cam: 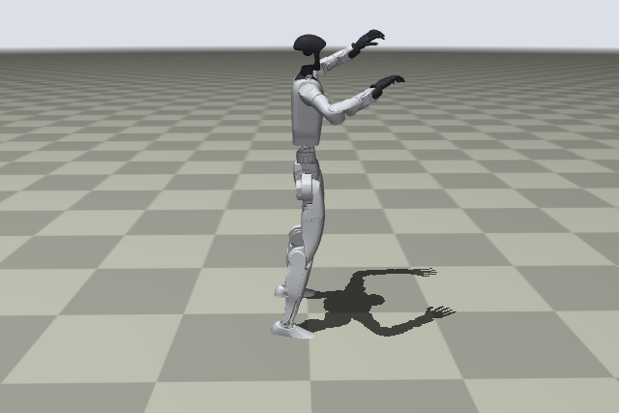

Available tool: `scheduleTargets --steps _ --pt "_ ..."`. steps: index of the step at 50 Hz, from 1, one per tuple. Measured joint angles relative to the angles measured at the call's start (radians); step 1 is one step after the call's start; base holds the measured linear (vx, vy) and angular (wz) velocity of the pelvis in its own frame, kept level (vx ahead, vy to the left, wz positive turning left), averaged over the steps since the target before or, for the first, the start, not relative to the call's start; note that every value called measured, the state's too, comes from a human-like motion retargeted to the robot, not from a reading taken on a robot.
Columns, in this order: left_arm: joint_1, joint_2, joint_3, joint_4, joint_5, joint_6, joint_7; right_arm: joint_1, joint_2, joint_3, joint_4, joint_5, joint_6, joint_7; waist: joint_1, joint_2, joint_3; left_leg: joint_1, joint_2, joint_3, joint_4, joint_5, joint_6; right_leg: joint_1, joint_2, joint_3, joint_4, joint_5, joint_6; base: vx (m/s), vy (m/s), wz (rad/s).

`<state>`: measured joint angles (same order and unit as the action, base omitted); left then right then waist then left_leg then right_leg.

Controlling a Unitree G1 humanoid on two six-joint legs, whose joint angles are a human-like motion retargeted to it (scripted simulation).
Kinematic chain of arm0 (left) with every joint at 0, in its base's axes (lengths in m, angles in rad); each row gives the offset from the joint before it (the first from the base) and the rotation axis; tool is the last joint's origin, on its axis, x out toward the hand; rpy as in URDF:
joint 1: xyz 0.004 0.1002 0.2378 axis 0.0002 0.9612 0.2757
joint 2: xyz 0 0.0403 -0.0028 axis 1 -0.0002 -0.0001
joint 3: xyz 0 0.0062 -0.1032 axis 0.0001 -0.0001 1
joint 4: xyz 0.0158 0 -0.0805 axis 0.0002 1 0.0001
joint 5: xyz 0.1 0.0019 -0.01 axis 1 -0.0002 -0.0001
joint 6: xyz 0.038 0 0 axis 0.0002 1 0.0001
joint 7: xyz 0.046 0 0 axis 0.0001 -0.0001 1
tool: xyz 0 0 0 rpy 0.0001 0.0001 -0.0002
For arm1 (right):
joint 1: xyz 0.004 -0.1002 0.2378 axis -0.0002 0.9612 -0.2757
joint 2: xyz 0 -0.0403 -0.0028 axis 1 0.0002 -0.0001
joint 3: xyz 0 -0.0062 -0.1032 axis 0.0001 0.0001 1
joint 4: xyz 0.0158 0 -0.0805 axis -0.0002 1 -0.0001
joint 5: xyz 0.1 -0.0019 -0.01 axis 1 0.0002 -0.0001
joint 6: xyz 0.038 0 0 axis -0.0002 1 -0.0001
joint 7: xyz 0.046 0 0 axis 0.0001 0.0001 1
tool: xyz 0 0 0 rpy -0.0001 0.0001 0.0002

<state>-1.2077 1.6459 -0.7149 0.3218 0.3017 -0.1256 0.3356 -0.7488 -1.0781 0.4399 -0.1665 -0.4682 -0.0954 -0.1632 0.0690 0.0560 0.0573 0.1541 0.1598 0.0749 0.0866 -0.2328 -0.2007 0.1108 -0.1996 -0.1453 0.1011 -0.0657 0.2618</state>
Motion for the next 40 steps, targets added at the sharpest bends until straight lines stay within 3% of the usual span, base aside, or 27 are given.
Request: scheduleTargets --steps 5,10,19,23,25,27,30,33,40 --pt "-0.077 -0.103 -0.227 -0.275 -0.082 -0.057 -0.064 -0.038 0.044 0.042 0.002 0.009 0.012 -0.001 -0.020 -0.002 0.002 0.038 -0.007 -0.004 -0.059 0.021 0.004 0.005 -0.004 0.004 0.007 -0.005 0.000 0.00 0.00 0.00" --pt "-0.309 -0.228 -0.365 -0.572 -0.235 -0.110 0.008 -0.078 0.076 0.084 -0.004 0.018 0.017 -0.008 -0.037 -0.009 -0.015 0.037 -0.007 0.007 -0.062 0.024 0.003 -0.005 -0.003 0.016 0.005 -0.003 0.000 0.00 0.00 0.00" --pt "-0.543 -0.475 -0.202 -0.573 -0.687 -0.191 0.164 -0.149 0.138 0.091 -0.005 0.028 0.038 -0.004 -0.058 -0.032 -0.035 0.025 -0.020 0.023 -0.045 0.020 0.016 -0.022 -0.017 0.032 0.014 -0.009 0.000 0.00 0.00 0.00" --pt "-0.463 -0.524 -0.134 -0.557 -0.869 -0.232 0.125 -0.158 0.165 0.080 -0.001 0.029 0.050 -0.006 -0.058 -0.033 -0.034 0.035 -0.025 0.019 -0.063 0.026 0.021 -0.023 -0.022 0.033 0.019 -0.012 0.000 0.00 0.00 0.00" --pt "-0.366 -0.524 -0.104 -0.574 -1.053 -0.204 0.078 -0.166 0.166 0.099 0.013 -0.040 0.104 -0.042 -0.062 -0.045 -0.045 0.014 -0.043 0.025 -0.036 0.047 0.058 -0.026 -0.044 0.027 0.022 -0.018 -0.024 0.00 0.03 0.06" --pt "-0.254 -0.500 -0.096 -0.575 -1.108 -0.188 0.025 -0.155 0.177 0.102 0.015 -0.040 0.111 -0.050 -0.062 -0.046 -0.048 0.009 -0.044 0.021 -0.031 0.045 0.061 -0.025 -0.047 0.022 0.022 -0.019 -0.027 0.00 0.00 0.00" --pt "-0.073 -0.425 -0.094 -0.550 -1.079 -0.147 -0.047 -0.136 0.176 0.104 0.015 -0.031 0.107 -0.055 -0.064 -0.048 -0.047 -0.004 -0.046 0.015 -0.010 0.037 0.059 -0.022 -0.051 0.013 0.023 -0.022 -0.027 0.00 0.00 0.00" --pt "0.062 -0.296 -0.109 -0.475 -0.870 -0.115 -0.079 -0.118 0.152 0.102 0.006 -0.021 0.091 -0.063 -0.067 -0.047 -0.044 -0.008 -0.045 0.006 -0.007 0.034 0.049 -0.016 -0.050 0.003 0.019 -0.020 -0.024 0.00 0.00 0.00" --pt "0.102 -0.004 -0.071 -0.226 -0.299 -0.068 0.092 -0.067 0.033 0.075 -0.036 -0.016 0.054 -0.095 -0.053 -0.038 -0.037 0.004 -0.038 -0.012 -0.045 0.047 0.028 -0.007 -0.041 -0.012 0.006 -0.010 -0.012 0.00 0.00 0.00"
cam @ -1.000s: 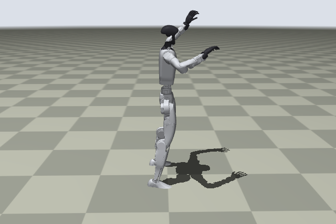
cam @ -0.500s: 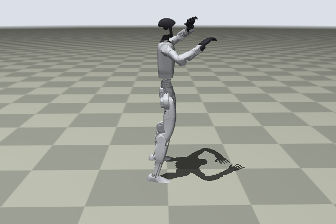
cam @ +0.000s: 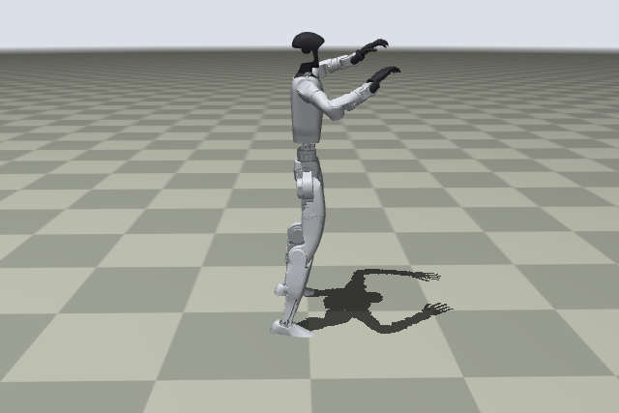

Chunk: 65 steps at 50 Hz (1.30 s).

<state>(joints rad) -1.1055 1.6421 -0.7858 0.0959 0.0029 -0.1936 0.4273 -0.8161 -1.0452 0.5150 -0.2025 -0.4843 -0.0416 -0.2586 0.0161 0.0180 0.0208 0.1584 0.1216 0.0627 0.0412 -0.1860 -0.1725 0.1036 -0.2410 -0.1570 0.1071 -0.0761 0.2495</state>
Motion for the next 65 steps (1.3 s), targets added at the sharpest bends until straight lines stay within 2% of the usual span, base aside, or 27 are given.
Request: scheduleTargets --steps 5,10,15,18,22,27,31,36,43,48,53,58,62,65 --pt "-0.164 0.105 0.082 0.150 0.218 0.095 0.157 0.017 -0.085 -0.004 -0.012 -0.004 -0.016 0.002 0.019 0.030 -0.006 0.004 0.005 -0.008 -0.021 0.008 -0.003 0.000 0.006 -0.007 -0.005 0.003 0.006 0.00 0.00 0.00" --pt "-0.324 0.127 0.095 0.264 0.392 0.193 0.206 0.018 -0.128 -0.007 -0.005 -0.001 -0.030 0.007 0.025 0.059 -0.020 -0.034 0.001 -0.010 0.044 -0.011 0.007 0.001 -0.002 -0.019 -0.003 -0.003 0.008 0.00 0.00 0.00" --pt "-0.435 0.078 0.000 0.329 0.473 0.222 0.190 0.020 -0.115 -0.026 0.015 -0.013 -0.024 0.005 0.028 0.068 -0.023 -0.022 0.001 -0.017 0.022 -0.004 0.005 0.004 -0.001 -0.022 -0.005 -0.002 0.009 0.00 0.00 0.00" --pt "-0.475 0.028 -0.102 0.341 0.457 0.189 0.113 0.027 -0.081 -0.041 0.027 -0.021 -0.018 0.023 0.025 0.058 -0.020 -0.002 0.002 -0.022 -0.012 0.004 0.004 0.007 0.003 -0.019 -0.006 -0.001 0.006 0.00 0.00 0.00" --pt "-0.483 -0.050 -0.231 0.312 0.298 0.101 -0.075 0.050 -0.014 -0.075 0.034 -0.022 -0.013 0.070 0.012 0.023 -0.010 0.009 -0.002 -0.018 -0.015 0.005 0.010 0.012 -0.001 -0.014 -0.003 -0.004 -0.002 0.00 0.00 0.00" --pt "-0.332 -0.142 -0.251 0.131 0.056 0.027 -0.188 0.081 0.050 -0.099 0.024 -0.013 0.000 0.071 -0.003 -0.008 -0.002 -0.001 -0.008 -0.004 0.012 -0.002 0.016 0.010 -0.008 -0.003 -0.004 -0.003 -0.004 0.00 0.00 0.00" --pt "-0.297 -0.208 -0.244 -0.112 -0.004 -0.012 -0.147 0.063 0.056 -0.061 0.018 -0.014 0.010 0.060 -0.012 0.006 -0.002 0.019 -0.005 0.005 -0.021 0.007 0.013 0.004 -0.002 0.014 -0.009 0.003 -0.004 -0.01 0.00 -0.19" --pt "-0.451 -0.321 -0.188 -0.325 -0.128 -0.029 -0.028 0.027 0.065 -0.025 0.025 -0.016 0.021 0.063 -0.025 0.011 -0.007 0.021 -0.003 0.023 -0.026 0.011 0.017 -0.008 0.003 0.032 -0.010 0.008 -0.004 0.00 -0.01 -0.19" --pt "-0.645 -0.491 -0.073 -0.305 -0.460 -0.075 0.071 0.003 0.101 -0.037 0.045 -0.019 0.046 0.057 -0.030 0.002 -0.016 0.011 -0.001 0.047 -0.001 0.009 0.032 -0.022 0.005 0.050 -0.005 0.006 -0.007 0.00 0.00 -0.05" --pt "-0.590 -0.541 -0.060 -0.272 -0.700 -0.121 0.046 0.002 0.127 -0.043 0.053 -0.020 0.069 0.033 -0.018 0.000 -0.012 0.029 0.002 0.048 -0.031 0.016 0.030 -0.025 0.011 0.057 -0.002 0.007 -0.008 0.00 0.00 0.00" --pt "-0.360 -0.478 -0.110 -0.252 -0.797 -0.084 -0.094 0.008 0.142 -0.032 0.056 -0.010 0.073 0.023 -0.007 -0.001 -0.005 0.034 0.000 0.045 -0.032 0.013 0.029 -0.019 0.008 0.054 0.000 0.005 -0.008 0.00 0.00 0.00" --pt "-0.127 -0.326 -0.154 -0.138 -0.586 -0.013 -0.194 0.010 0.126 -0.022 0.045 -0.002 0.057 0.020 -0.006 -0.002 -0.002 0.029 0.000 0.037 -0.027 0.007 0.021 -0.013 0.006 0.045 -0.004 0.005 -0.004 0.00 0.00 0.00" --pt "-0.033 -0.205 -0.095 0.005 -0.402 0.001 -0.164 0.015 0.084 -0.026 0.030 0.001 0.042 0.009 0.001 -0.003 -0.001 0.028 0.002 0.032 -0.029 0.007 0.013 -0.008 0.008 0.038 -0.008 0.006 -0.004 0.00 0.00 0.00" --pt "-0.051 -0.123 -0.016 0.090 -0.260 0.006 -0.066 0.021 0.045 -0.034 0.022 0.001 0.034 0.004 0.010 -0.001 -0.001 0.024 0.005 0.028 -0.029 0.008 0.008 -0.009 0.010 0.033 -0.011 0.008 -0.001 0.00 0.00 0.00"
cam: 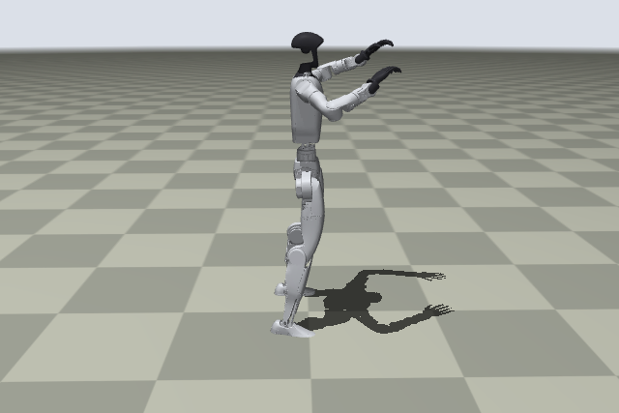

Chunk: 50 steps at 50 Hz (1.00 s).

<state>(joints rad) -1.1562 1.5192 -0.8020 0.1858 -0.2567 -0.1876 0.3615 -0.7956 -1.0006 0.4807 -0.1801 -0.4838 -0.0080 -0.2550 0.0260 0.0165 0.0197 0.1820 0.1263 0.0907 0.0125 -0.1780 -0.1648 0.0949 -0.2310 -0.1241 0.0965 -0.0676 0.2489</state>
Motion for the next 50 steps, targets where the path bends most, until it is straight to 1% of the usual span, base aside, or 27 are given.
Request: scheduleTargets --steps 2,3,5,7,10,12,15,17,20,25,27,30,32,34,39,43,47,50 --pt "-0.053 0.054 0.038 0.042 0.130 0.017 0.079 0.007 -0.026 -0.002 -0.004 0.004 -0.014 0.000 0.001 0.002 -0.005 -0.026 -0.002 0.001 0.047 -0.013 0.004 0.002 -0.006 -0.007 0.001 -0.004 0.002 0.00 0.00 0.00" --pt "-0.090 0.076 0.052 0.060 0.193 0.032 0.124 0.006 -0.037 -0.004 -0.002 -0.003 -0.014 -0.002 0.006 0.010 -0.006 -0.014 0.002 -0.004 0.020 -0.007 -0.001 0.000 0.000 -0.006 0.000 -0.001 0.003 0.00 0.00 0.00" --pt "-0.166 0.117 0.061 0.098 0.334 0.073 0.196 0.011 -0.059 -0.003 -0.002 -0.001 -0.027 -0.004 0.006 0.018 -0.010 -0.033 0.000 -0.002 0.059 -0.016 0.005 0.005 -0.006 -0.013 0.002 -0.006 0.004 0.00 0.00 0.00" --pt "-0.246 0.137 0.051 0.135 0.447 0.120 0.250 0.011 -0.073 -0.008 0.004 -0.008 -0.029 -0.010 0.015 0.035 -0.010 -0.016 0.004 -0.011 0.024 -0.009 -0.002 0.004 0.002 -0.014 0.001 -0.003 0.007 0.00 0.00 0.00" --pt "-0.354 0.143 -0.002 0.199 0.584 0.175 0.262 0.023 -0.086 -0.016 0.008 -0.004 -0.042 -0.010 0.019 0.047 -0.017 -0.039 0.002 -0.013 0.074 -0.024 0.006 0.012 -0.005 -0.024 0.004 -0.011 0.007 0.00 0.00 0.00" --pt "-0.419 0.126 -0.055 0.236 0.630 0.192 0.240 0.034 -0.084 -0.030 0.012 -0.005 -0.042 -0.002 0.024 0.049 -0.019 -0.038 0.002 -0.019 0.071 -0.024 0.006 0.013 -0.005 -0.027 0.005 -0.011 0.008 0.00 0.00 0.00" --pt "-0.493 0.086 -0.148 0.278 0.653 0.189 0.192 0.052 -0.066 -0.053 0.017 -0.011 -0.040 0.009 0.032 0.045 -0.017 -0.009 0.003 -0.029 0.018 -0.008 0.000 0.017 0.000 -0.028 0.004 -0.009 0.007 0.00 0.00 0.00" --pt "-0.505 0.056 -0.213 0.284 0.640 0.169 0.155 0.071 -0.047 -0.068 0.015 -0.002 -0.047 0.017 0.023 0.026 -0.017 -0.034 -0.004 -0.027 0.072 -0.022 0.010 0.024 -0.012 -0.037 0.007 -0.016 0.005 0.00 0.00 0.10" --pt "-0.468 0.007 -0.285 0.242 0.574 0.117 0.100 0.091 -0.015 -0.081 0.013 0.003 -0.050 0.021 0.013 0.005 -0.020 -0.041 -0.007 -0.034 0.081 -0.026 0.012 0.025 -0.016 -0.043 0.009 -0.019 0.003 0.00 0.00 0.00" --pt "-0.329 -0.085 -0.313 0.014 0.434 0.033 0.039 0.093 0.016 -0.059 0.006 0.014 -0.045 0.021 -0.004 -0.011 -0.021 -0.044 -0.014 -0.040 0.077 -0.023 0.014 0.024 -0.022 -0.047 0.009 -0.018 0.002 0.00 0.00 0.00" --pt "-0.310 -0.128 -0.303 -0.106 0.382 0.011 0.040 0.077 0.025 -0.038 0.008 0.008 -0.036 0.021 -0.008 -0.006 -0.021 -0.016 -0.011 -0.045 0.020 -0.006 0.010 0.021 -0.014 -0.041 0.005 -0.012 0.002 0.00 0.00 0.00" --pt "-0.327 -0.194 -0.265 -0.273 0.298 -0.010 0.067 0.050 0.036 -0.005 0.011 0.007 -0.030 0.030 -0.022 -0.004 -0.022 -0.009 -0.011 -0.039 0.007 0.001 0.012 0.019 -0.014 -0.035 0.003 -0.010 0.001 0.00 0.00 0.00" --pt "-0.361 -0.240 -0.218 -0.353 0.216 -0.021 0.098 0.034 0.046 0.011 0.014 0.010 -0.027 0.035 -0.032 -0.005 -0.026 -0.024 -0.014 -0.029 0.035 -0.005 0.017 0.015 -0.018 -0.031 0.004 -0.012 -0.001 0.00 0.00 0.00" --pt "-0.401 -0.289 -0.160 -0.404 0.109 -0.033 0.135 0.015 0.059 0.020 0.022 0.002 -0.016 0.036 -0.036 0.000 -0.029 -0.010 -0.010 -0.026 0.006 0.003 0.016 0.007 -0.011 -0.021 0.003 -0.008 -0.004 0.00 -0.01 -0.23" --pt "-0.494 -0.395 -0.030 -0.427 -0.149 -0.085 0.198 -0.014 0.087 0.029 0.043 -0.003 0.003 0.039 -0.045 0.005 -0.038 -0.018 -0.008 -0.004 0.025 0.000 0.022 -0.004 -0.010 -0.004 0.006 -0.009 -0.008 0.00 0.00 -0.11" --pt "-0.503 -0.441 0.017 -0.398 -0.310 -0.132 0.192 -0.024 0.102 0.028 0.058 -0.001 0.013 0.037 -0.045 0.006 -0.043 -0.030 -0.009 0.008 0.055 -0.009 0.029 -0.008 -0.013 0.002 0.010 -0.012 -0.009 0.00 0.00 0.00" --pt "-0.400 -0.425 0.017 -0.383 -0.442 -0.145 0.117 -0.025 0.112 0.022 0.064 0.001 0.023 0.025 -0.039 0.006 -0.043 -0.029 -0.009 0.008 0.061 -0.013 0.029 -0.005 -0.014 0.001 0.013 -0.015 -0.011 0.00 0.00 0.00" --pt "-0.265 -0.363 -0.006 -0.370 -0.465 -0.121 0.036 -0.024 0.111 0.015 0.063 -0.005 0.029 0.014 -0.031 0.009 -0.036 -0.007 -0.007 -0.001 0.022 -0.005 0.021 -0.001 -0.008 0.000 0.012 -0.013 -0.011 0.00 0.00 0.00"
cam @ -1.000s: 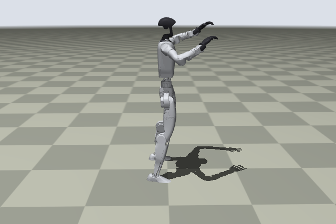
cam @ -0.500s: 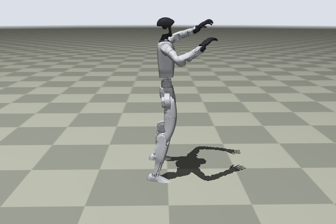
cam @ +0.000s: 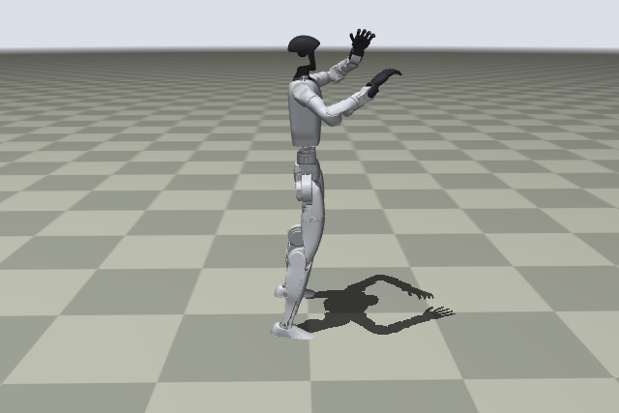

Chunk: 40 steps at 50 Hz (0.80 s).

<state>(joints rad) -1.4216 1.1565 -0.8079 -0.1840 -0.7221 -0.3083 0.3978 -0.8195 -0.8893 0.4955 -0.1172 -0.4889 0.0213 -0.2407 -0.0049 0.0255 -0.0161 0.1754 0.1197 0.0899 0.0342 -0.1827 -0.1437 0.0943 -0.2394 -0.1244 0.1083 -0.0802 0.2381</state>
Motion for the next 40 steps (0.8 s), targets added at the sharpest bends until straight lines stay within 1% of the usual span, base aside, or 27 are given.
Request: scheduleTargets --steps 3,5,7,10,12,17,20,23,25,27,30,33,37,40 --pt "0.148 0.104 -0.031 0.053 0.155 0.030 -0.038 0.004 -0.015 -0.004 -0.008 -0.001 -0.008 -0.016 0.004 0.001 0.011 0.016 0.001 -0.007 -0.023 0.005 -0.010 0.011 0.002 -0.006 -0.004 0.001 0.003 0.00 0.00 0.00" --pt "0.243 0.177 -0.040 0.119 0.328 0.050 -0.033 0.008 -0.035 -0.001 -0.018 0.012 -0.027 -0.030 -0.002 -0.004 0.013 -0.015 -0.003 -0.007 0.039 -0.015 -0.008 0.018 -0.008 -0.017 -0.001 -0.005 0.005 -0.01 0.01 0.21" --pt "0.298 0.237 -0.036 0.199 0.438 0.075 -0.011 0.013 -0.052 -0.011 -0.024 0.004 -0.025 -0.043 0.008 -0.004 0.019 0.005 0.001 -0.018 -0.010 -0.001 -0.018 0.016 0.001 -0.017 -0.007 0.003 0.008 0.00 0.00 0.00" --pt "0.330 0.315 0.003 0.335 0.583 0.107 0.026 0.025 -0.089 -0.021 -0.035 0.005 -0.035 -0.053 0.018 -0.006 0.026 0.006 0.002 -0.023 -0.017 0.003 -0.022 0.019 0.001 -0.023 -0.010 0.005 0.011 0.00 0.00 0.00" --pt "0.306 0.366 0.039 0.417 0.678 0.131 0.058 0.033 -0.118 -0.024 -0.043 0.010 -0.048 -0.050 0.019 -0.009 0.025 -0.021 -0.001 -0.021 0.030 -0.009 -0.018 0.020 -0.006 -0.030 -0.010 0.003 0.012 0.00 0.00 0.00" --pt "0.137 0.464 0.084 0.573 0.878 0.209 0.153 0.021 -0.185 -0.021 -0.046 -0.002 -0.058 -0.034 0.034 0.013 0.029 -0.006 0.004 -0.031 -0.012 0.006 -0.024 0.017 0.003 -0.032 -0.014 0.010 0.015 0.00 0.00 0.00" --pt "0.019 0.494 0.058 0.642 0.990 0.261 0.189 0.006 -0.217 -0.018 -0.044 -0.008 -0.064 -0.029 0.040 0.028 0.031 -0.007 0.005 -0.033 -0.014 0.007 -0.025 0.017 0.004 -0.034 -0.015 0.011 0.017 0.00 0.00 0.00" --pt "-0.082 0.496 -0.003 0.692 1.077 0.294 0.195 -0.001 -0.233 -0.023 -0.042 -0.008 -0.071 -0.028 0.042 0.032 0.032 -0.022 0.001 -0.032 0.018 -0.001 -0.021 0.020 -0.002 -0.039 -0.013 0.008 0.018 0.00 0.00 0.00" --pt "-0.133 0.481 -0.056 0.717 1.102 0.296 0.179 0.001 -0.233 -0.029 -0.040 -0.009 -0.076 -0.028 0.043 0.031 0.028 -0.029 0.001 -0.032 0.034 -0.008 -0.019 0.021 -0.004 -0.041 -0.011 0.004 0.016 0.00 0.00 0.00" --pt "-0.170 0.454 -0.108 0.729 1.068 0.284 0.154 0.009 -0.220 -0.048 -0.035 -0.009 -0.071 -0.025 0.044 0.021 0.031 -0.035 -0.001 -0.035 0.044 -0.010 -0.017 0.021 -0.006 -0.043 -0.009 0.004 0.016 0.00 0.00 0.00" --pt "-0.173 0.396 -0.170 0.728 0.936 0.238 0.088 0.024 -0.187 -0.073 -0.026 -0.013 -0.058 -0.022 0.047 0.005 0.038 -0.012 -0.002 -0.040 0.005 0.002 -0.017 0.023 -0.005 -0.041 -0.008 0.005 0.013 0.00 0.00 0.00" --pt "-0.100 0.332 -0.200 0.674 0.779 0.186 -0.004 0.040 -0.150 -0.090 -0.022 -0.012 -0.046 -0.017 0.047 -0.009 0.045 0.002 -0.004 -0.041 -0.013 0.008 -0.015 0.027 -0.006 -0.040 -0.007 0.004 0.011 0.00 0.00 0.00" --pt "0.013 0.261 -0.222 0.475 0.655 0.127 -0.083 0.054 -0.114 -0.090 -0.024 -0.010 -0.037 -0.017 0.042 -0.014 0.048 0.005 -0.007 -0.039 -0.016 0.008 -0.012 0.026 -0.008 -0.036 -0.007 0.004 0.011 0.00 0.00 0.00" --pt "0.025 0.218 -0.233 0.257 0.620 0.093 -0.071 0.053 -0.096 -0.073 -0.027 -0.010 -0.032 -0.013 0.033 -0.012 0.046 0.005 -0.007 -0.035 -0.018 0.009 -0.012 0.023 -0.007 -0.031 -0.008 0.006 0.012 0.00 0.00 0.00"
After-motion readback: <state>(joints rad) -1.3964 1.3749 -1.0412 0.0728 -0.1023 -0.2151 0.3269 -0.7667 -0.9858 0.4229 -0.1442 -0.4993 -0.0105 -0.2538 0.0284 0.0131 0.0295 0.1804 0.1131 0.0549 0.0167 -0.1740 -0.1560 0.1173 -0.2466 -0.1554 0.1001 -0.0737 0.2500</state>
